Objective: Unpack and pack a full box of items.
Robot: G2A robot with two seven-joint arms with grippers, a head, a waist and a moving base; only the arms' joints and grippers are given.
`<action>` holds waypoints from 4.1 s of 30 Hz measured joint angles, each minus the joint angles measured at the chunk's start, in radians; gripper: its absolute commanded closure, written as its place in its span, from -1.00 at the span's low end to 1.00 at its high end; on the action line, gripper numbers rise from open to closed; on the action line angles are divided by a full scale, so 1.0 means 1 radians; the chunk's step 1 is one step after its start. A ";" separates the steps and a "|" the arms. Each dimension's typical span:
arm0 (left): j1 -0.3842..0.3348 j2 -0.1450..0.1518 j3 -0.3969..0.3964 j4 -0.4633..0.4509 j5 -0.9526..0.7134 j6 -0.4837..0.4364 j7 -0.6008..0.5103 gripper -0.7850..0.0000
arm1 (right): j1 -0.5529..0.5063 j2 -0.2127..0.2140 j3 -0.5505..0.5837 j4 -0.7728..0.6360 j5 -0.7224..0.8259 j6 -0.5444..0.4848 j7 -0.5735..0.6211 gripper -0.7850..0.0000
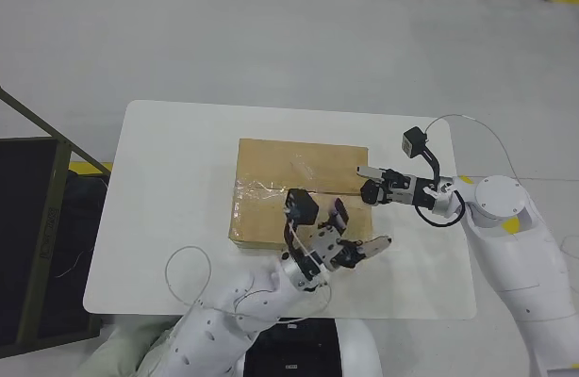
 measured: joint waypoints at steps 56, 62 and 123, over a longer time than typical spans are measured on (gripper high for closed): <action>-0.045 0.125 -0.994 0.063 -0.642 0.275 -0.673 -1.00 | 0.000 0.000 0.000 0.000 0.000 0.000 0.000 -1.00; -0.102 0.139 -1.018 0.121 -0.660 0.291 -0.730 -1.00 | 0.000 0.000 0.000 0.000 0.000 0.000 0.000 -1.00; -0.112 0.147 -1.019 0.137 -0.677 0.273 -0.798 -1.00 | 0.223 -0.104 -0.337 -0.067 0.196 0.089 -0.109 -1.00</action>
